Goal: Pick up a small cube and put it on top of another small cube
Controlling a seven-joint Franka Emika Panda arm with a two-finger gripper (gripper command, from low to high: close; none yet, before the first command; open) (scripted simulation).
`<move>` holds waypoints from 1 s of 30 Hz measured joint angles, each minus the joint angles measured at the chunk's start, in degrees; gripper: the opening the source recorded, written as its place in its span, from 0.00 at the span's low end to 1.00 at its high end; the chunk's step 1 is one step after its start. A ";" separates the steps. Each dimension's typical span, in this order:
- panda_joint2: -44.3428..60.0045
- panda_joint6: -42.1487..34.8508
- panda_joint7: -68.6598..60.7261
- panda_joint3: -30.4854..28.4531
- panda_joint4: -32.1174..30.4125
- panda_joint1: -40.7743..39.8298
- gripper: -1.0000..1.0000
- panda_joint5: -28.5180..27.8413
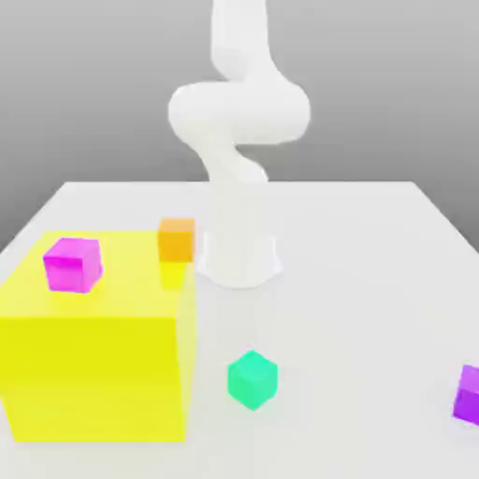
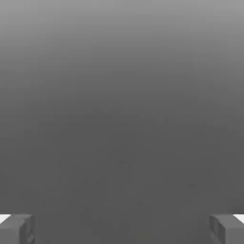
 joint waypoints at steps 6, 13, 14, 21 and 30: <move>11.90 8.60 -12.23 -4.15 -9.14 4.89 0.50 0.65; 26.32 18.88 -26.72 -7.52 -19.97 9.53 0.50 1.20; 28.62 20.53 -28.98 -7.80 -21.64 10.02 0.50 1.22; 44.71 32.58 -40.29 -7.37 -28.94 10.80 0.50 1.44; 55.91 41.69 -44.36 -0.45 -27.25 5.21 0.00 6.73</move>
